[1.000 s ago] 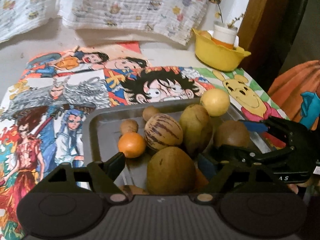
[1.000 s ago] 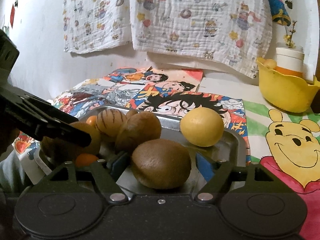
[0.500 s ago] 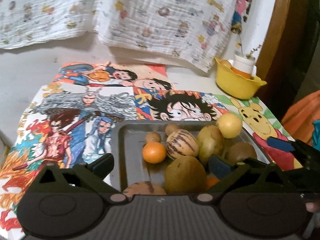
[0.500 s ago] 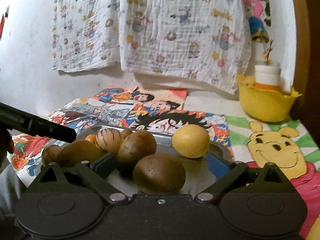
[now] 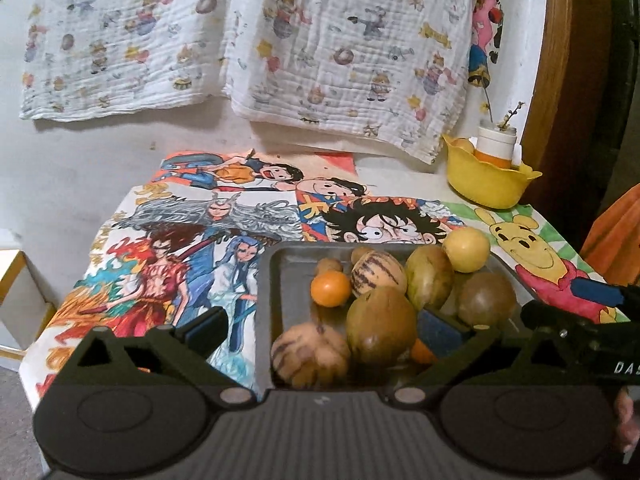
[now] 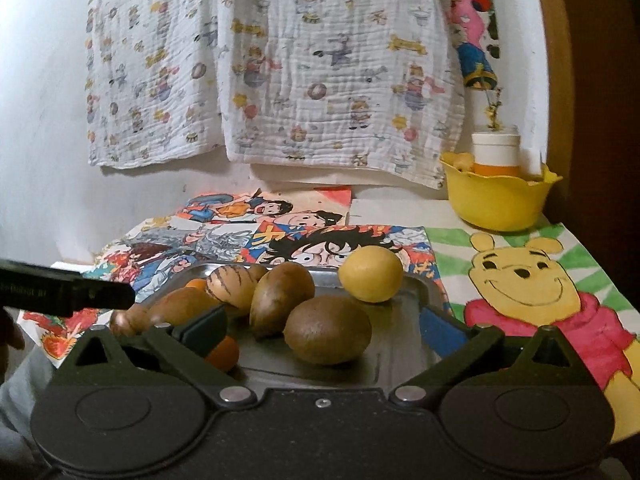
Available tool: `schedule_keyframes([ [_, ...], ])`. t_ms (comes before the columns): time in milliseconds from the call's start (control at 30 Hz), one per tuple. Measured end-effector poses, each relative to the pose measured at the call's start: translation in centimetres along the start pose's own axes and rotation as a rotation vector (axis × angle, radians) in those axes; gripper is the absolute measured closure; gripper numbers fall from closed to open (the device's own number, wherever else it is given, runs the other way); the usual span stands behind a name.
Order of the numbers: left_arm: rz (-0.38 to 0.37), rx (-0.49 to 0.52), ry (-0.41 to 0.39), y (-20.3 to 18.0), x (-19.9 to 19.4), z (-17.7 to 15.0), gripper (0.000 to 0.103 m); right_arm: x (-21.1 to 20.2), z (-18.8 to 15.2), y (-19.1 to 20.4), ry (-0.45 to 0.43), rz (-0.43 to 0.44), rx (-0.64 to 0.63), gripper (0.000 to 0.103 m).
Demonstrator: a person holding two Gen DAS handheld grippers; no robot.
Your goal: Organize fruits
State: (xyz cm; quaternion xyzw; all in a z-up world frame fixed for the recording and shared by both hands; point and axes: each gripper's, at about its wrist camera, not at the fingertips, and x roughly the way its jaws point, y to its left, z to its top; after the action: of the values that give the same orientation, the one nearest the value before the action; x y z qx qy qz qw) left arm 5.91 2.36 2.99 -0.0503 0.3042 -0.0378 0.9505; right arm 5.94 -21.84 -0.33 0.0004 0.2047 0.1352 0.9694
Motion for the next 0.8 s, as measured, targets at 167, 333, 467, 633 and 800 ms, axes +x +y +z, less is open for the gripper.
schedule_keyframes([
  [167, 0.020, -0.003, -0.006, 0.0, -1.4, -1.2, 0.001, -1.6, -0.7, 0.2, -0.010, -0.002, 0.015, 0.001],
  [333, 0.027, 0.006, -0.002, -0.3, -2.5, -2.5, 0.001, -2.8, -1.5, 0.4, -0.002, -0.013, 0.029, 0.001],
  [467, 0.028, 0.010, 0.000, -0.6, -3.3, -3.4, 0.001, -3.8, -2.3, 0.5, -0.009, -0.021, 0.035, 0.001],
  [633, 0.040, 0.029, 0.004, -1.2, -3.7, -4.5, 0.001, -4.7, -2.7, 0.5, -0.019, -0.027, 0.036, 0.001],
  [800, 0.062, 0.038, 0.017, -1.4, -4.1, -5.2, 0.001, -5.4, -3.2, 1.0, -0.026, -0.041, 0.002, 0.001],
])
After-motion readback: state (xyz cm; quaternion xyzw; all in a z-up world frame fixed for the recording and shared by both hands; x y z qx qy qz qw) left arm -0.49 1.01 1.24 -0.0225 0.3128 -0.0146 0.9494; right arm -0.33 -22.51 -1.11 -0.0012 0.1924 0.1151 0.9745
